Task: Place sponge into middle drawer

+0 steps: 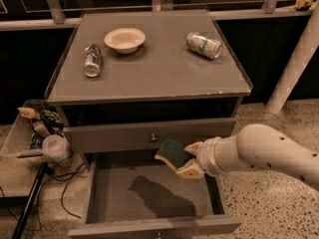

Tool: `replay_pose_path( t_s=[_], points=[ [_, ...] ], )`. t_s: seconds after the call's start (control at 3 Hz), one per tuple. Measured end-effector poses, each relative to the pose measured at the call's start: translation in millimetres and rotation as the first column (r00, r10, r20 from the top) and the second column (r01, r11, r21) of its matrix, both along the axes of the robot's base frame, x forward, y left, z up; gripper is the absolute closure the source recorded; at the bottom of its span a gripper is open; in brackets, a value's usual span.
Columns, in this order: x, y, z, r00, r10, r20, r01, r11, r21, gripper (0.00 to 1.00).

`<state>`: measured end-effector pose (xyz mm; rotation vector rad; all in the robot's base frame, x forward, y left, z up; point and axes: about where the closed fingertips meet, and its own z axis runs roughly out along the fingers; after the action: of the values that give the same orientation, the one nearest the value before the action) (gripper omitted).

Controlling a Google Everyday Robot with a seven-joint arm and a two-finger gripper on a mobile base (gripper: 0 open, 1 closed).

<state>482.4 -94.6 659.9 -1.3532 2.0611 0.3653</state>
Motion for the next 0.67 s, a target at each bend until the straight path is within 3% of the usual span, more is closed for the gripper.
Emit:
replay_pose_path(
  t_s=[0.33, 0.67],
  points=[
    [3.7, -6.1, -37.3, 0.9990, 0.044, 0.003, -0.044, 0.998, 0.041, 1.00],
    [3.7, -6.1, -37.3, 0.9990, 0.044, 0.003, -0.044, 0.998, 0.041, 1.00]
  ],
)
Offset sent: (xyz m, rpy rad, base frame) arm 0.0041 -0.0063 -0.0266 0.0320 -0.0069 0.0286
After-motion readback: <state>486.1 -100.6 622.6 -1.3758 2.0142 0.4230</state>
